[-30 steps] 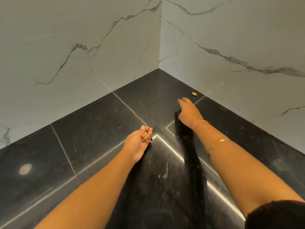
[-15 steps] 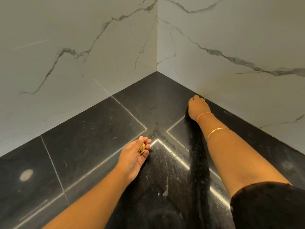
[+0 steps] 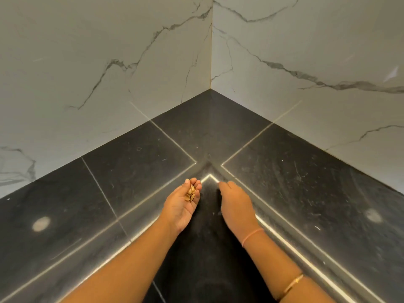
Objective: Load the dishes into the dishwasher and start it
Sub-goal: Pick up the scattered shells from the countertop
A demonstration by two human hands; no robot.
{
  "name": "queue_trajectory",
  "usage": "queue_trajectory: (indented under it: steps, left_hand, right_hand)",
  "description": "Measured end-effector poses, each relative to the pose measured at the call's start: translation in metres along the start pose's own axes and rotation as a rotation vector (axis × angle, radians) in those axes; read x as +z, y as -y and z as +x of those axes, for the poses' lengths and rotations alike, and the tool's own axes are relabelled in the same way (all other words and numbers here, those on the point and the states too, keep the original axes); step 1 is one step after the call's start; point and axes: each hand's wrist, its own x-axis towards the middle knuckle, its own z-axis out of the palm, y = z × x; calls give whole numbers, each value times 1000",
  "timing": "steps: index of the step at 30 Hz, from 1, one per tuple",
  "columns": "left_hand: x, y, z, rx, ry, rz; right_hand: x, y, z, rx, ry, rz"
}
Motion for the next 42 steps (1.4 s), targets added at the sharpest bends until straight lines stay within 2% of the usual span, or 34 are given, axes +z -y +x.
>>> queue_trajectory:
  steps: [4, 7, 11, 14, 16, 19, 21, 24, 27, 29, 38, 42]
  left_hand:
    - [-22, 14, -42, -119, 36, -99]
    - [-37, 22, -69, -175, 72, -147]
    - [-56, 29, -96, -204, 108, -172]
    - [-64, 31, -114, -213, 127, -172]
    - [-69, 33, -129, -222, 122, -160]
    - [-72, 34, -154, -245, 160, -155]
    - [-73, 35, -176, -260, 189, -181]
    - [-68, 40, -210, -267, 278, -143]
    - [-62, 57, -240, -280, 334, -85]
    - [-57, 77, -260, -275, 367, -33]
    - [-16, 189, -363, -283, 545, 331]
    - [4, 245, -397, -322, 604, 439]
  right_hand:
    - [-14, 32, -44, 204, 87, 475]
    - [-33, 60, -73, 260, 27, 689]
    - [-53, 92, -105, 176, -33, 759]
    - [-55, 106, -120, 92, -4, 632]
    - [-58, 116, -134, 99, -8, 602]
    - [-70, 135, -159, 183, -199, 701]
    - [-81, 148, -178, 352, -368, 823]
    - [-97, 160, -199, 749, -401, 1433]
    - [-111, 172, -224, 921, -379, 1906]
    - [-122, 175, -243, 960, -507, 2079]
    - [-191, 123, -347, 1007, -1017, 2106]
    - [-224, 91, -396, 1012, -1191, 2124]
